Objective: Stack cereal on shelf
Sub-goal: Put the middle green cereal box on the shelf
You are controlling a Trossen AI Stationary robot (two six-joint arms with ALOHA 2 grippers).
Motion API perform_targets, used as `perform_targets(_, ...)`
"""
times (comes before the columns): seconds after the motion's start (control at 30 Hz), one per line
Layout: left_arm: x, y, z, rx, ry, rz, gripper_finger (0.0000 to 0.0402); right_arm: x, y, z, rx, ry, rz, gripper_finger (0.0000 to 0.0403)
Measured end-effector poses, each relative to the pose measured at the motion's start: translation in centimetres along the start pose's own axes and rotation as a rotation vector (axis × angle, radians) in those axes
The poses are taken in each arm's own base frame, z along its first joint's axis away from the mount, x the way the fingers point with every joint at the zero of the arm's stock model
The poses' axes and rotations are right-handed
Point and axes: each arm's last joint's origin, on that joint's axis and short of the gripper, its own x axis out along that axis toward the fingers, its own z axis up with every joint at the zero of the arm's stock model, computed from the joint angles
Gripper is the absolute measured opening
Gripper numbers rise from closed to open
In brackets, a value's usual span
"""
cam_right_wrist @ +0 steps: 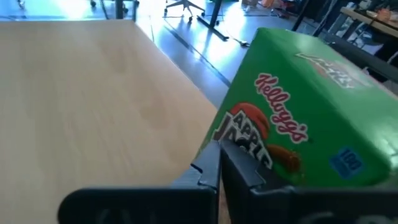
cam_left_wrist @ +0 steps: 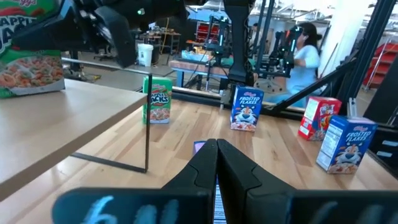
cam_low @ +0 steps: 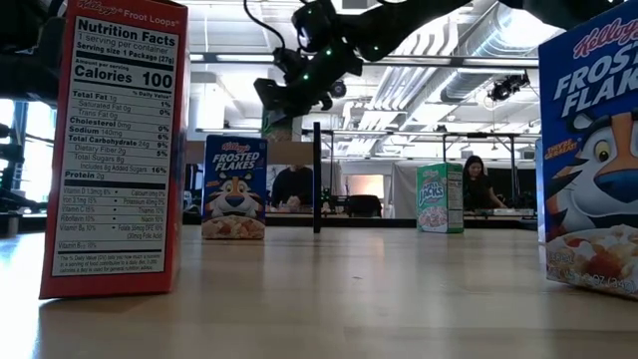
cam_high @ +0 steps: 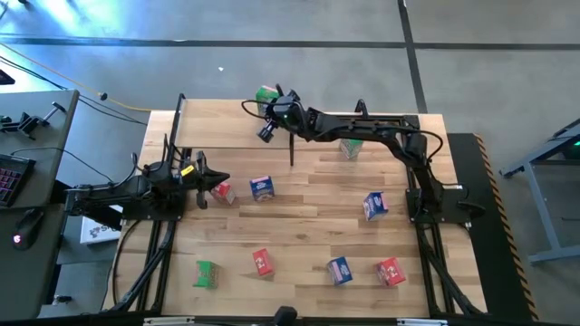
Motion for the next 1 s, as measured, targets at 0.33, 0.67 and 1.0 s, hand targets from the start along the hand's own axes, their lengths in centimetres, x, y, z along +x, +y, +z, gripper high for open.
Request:
perform_targets(0.33,0.0,0.0,0.0,-0.017,-0.001,0.0,0.0003,0.1,-0.4,-0.8,0.0,0.079,-0.014,0.0)
perform_targets(0.67,0.0,0.0,0.1,-0.096,-0.01,-0.002,0.0003,0.5,-1.7,-1.3,-0.002,0.113,-0.037,0.0)
perform_targets(1.0,0.0,-0.1,0.6,-0.097,-0.061,-0.01,0.0003,0.8,-2.7,-1.8,-0.01,0.159,-0.051,0.0)
